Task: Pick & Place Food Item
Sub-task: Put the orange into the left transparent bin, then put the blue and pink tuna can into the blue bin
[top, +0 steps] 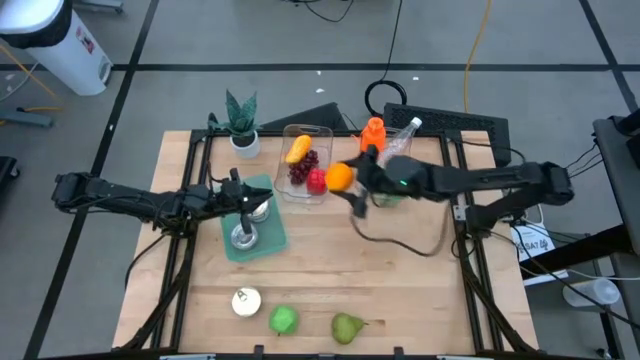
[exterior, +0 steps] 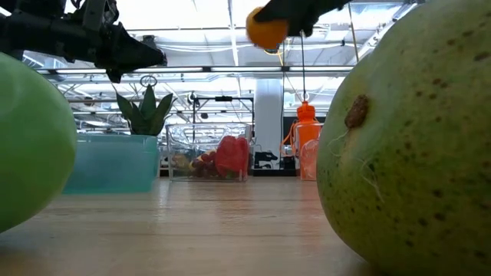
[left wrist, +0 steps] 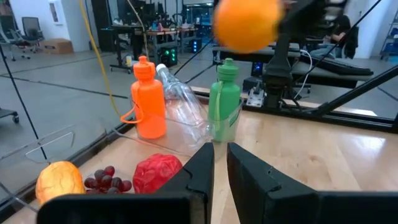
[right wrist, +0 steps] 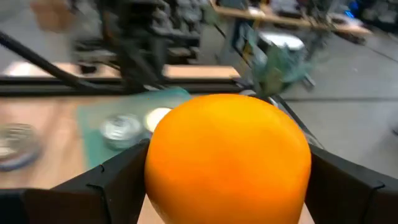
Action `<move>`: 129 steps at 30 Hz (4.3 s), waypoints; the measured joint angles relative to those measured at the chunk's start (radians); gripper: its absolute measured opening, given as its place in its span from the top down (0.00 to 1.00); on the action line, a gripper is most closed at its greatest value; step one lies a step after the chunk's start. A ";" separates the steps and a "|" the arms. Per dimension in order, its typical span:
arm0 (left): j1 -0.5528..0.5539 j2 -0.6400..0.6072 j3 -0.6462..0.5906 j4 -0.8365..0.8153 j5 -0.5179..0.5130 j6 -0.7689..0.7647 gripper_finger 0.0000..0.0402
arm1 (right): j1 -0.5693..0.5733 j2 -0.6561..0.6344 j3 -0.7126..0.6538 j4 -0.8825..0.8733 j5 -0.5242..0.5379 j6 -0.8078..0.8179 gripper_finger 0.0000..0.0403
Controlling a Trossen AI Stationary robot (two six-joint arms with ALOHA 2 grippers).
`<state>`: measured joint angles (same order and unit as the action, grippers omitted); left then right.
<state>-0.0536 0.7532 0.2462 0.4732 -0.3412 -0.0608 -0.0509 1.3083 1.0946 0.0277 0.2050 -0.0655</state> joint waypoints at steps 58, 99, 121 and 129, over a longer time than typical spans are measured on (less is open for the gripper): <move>0.000 0.000 0.000 0.026 0.001 0.105 0.87 | -0.223 0.598 0.111 0.443 -0.259 -0.138 0.17; 0.000 0.000 0.000 0.025 0.002 0.100 0.87 | -0.221 -0.099 0.109 0.115 -0.498 0.007 0.34; 0.000 0.000 0.000 0.024 0.034 -0.004 0.87 | -0.261 -1.042 -0.289 -0.421 -0.655 0.154 0.99; 0.000 0.000 0.000 -0.002 0.066 0.052 0.87 | -0.261 -1.200 -0.619 -0.197 -0.729 0.173 1.00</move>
<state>-0.0540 0.7536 0.2462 0.4710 -0.2755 -0.0092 -0.3122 0.1082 0.4760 -0.1696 -0.5240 0.1070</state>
